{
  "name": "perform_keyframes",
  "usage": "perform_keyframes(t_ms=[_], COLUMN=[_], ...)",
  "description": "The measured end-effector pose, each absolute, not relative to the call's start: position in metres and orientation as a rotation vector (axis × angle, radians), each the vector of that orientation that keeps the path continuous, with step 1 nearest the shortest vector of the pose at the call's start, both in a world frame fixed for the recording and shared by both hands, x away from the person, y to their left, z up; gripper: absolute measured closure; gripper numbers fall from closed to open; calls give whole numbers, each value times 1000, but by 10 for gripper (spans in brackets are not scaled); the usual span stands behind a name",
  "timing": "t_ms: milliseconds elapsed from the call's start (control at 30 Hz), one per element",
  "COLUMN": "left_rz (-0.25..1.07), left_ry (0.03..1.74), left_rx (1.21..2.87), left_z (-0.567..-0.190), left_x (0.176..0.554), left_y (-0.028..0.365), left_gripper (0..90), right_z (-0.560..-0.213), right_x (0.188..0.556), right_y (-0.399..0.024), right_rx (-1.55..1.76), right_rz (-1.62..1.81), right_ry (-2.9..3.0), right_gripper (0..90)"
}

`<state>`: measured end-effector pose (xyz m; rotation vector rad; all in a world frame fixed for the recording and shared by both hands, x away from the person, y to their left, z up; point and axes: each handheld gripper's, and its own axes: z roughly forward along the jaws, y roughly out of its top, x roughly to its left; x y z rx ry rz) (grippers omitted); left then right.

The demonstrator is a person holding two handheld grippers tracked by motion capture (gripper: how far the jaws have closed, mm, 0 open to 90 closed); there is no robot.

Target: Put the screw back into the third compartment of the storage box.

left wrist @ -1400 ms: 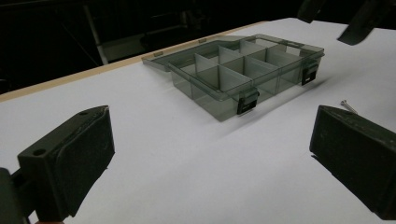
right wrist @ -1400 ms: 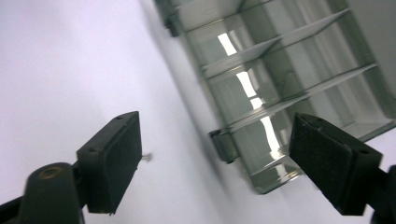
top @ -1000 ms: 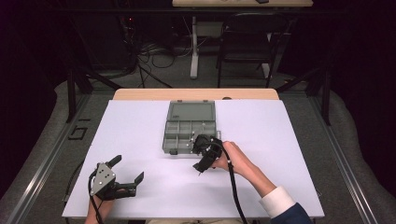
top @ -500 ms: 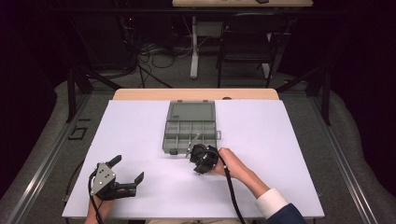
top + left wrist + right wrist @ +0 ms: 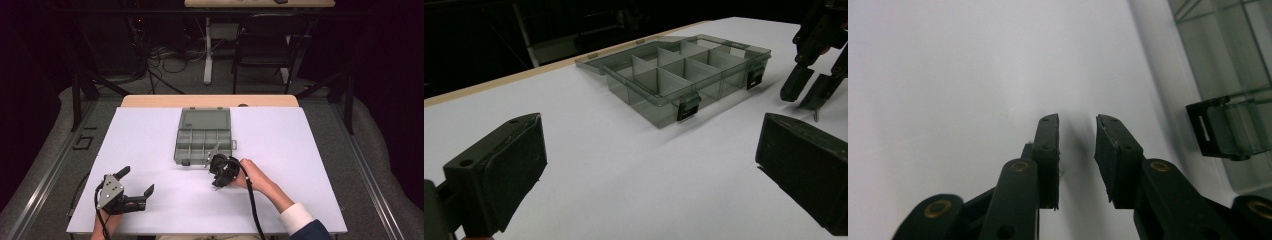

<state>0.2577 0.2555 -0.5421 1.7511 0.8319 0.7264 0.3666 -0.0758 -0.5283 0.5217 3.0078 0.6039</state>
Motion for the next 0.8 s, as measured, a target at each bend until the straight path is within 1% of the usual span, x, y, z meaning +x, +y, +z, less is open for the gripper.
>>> perform_keyframes(t_ms=[133,233,433,500,567,800], left_rz=[724,726,726,727,728,727], left_ry=[832,833,837,837,835,834], left_rx=[1752,1750,1749,1749,1750,1750], left_z=[-542,-542,-542,-542,-542,-542], left_x=[258,258,258,258,257,258], left_y=[255,255,255,255,256,256], left_gripper=[0,0,0,0,0,0], right_z=[-529,-531,-531,-530,-530,-529], right_x=[361,358,353,352,351,350], right_y=[-79,-80,-77,-74,-71,-70], right_rx=[501,478,414,398,379,415], right_rz=[603,562,496,454,427,401], right_ry=[3038,3041,3027,3029,3037,3034], right_gripper=[713,729,803,810,845,854])
